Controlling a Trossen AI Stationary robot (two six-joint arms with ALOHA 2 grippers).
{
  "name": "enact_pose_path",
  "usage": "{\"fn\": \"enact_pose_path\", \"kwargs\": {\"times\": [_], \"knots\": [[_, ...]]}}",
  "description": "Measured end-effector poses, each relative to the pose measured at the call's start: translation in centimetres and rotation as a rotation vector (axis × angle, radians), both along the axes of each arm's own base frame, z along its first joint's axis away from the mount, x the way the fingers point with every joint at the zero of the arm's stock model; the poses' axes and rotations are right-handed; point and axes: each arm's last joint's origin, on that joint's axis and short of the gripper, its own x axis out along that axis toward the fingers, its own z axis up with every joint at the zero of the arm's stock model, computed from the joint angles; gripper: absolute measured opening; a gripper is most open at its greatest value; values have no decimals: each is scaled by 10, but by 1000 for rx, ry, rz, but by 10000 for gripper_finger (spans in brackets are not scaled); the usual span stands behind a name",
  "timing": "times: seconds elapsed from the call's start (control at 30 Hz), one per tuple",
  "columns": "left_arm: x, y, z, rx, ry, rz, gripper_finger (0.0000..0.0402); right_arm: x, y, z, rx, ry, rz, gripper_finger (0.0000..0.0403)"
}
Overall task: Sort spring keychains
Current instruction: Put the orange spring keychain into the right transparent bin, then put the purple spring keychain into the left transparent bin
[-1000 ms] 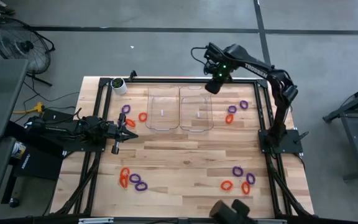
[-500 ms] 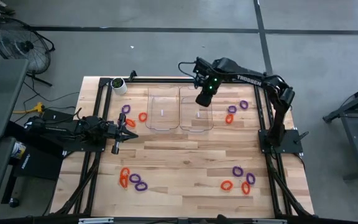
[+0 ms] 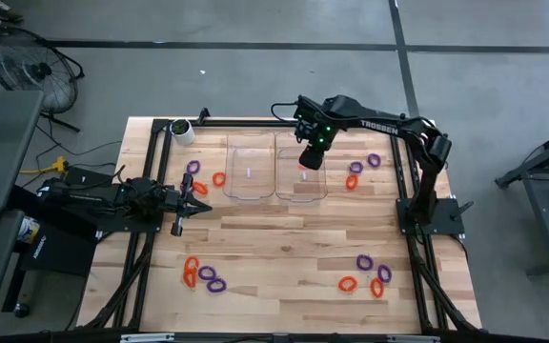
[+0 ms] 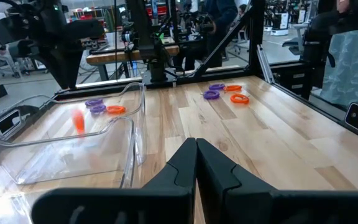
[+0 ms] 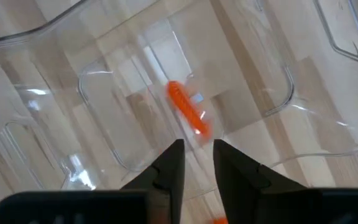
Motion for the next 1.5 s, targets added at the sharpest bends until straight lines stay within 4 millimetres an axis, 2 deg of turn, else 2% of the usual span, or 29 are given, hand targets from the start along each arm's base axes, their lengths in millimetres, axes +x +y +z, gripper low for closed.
{"fn": "enact_pose_path", "kwargs": {"times": [0.3,0.73,0.83,1.23,1.4,1.5], "knots": [[0,0,0,0,0,0,1,-1,0,0,-20,20,-3,109],[0,0,0,0,0,0,1,-17,1,-2,-115,248,-58,143],[0,0,0,0,0,0,1,-23,-2,2,-125,256,-87,157],[0,0,0,0,0,0,1,-74,-27,44,-174,197,-331,244],[0,0,0,0,0,0,1,-97,-39,45,-172,298,-449,265],[0,0,0,0,0,-1,1,-108,-44,36,-152,339,-531,270]]}}
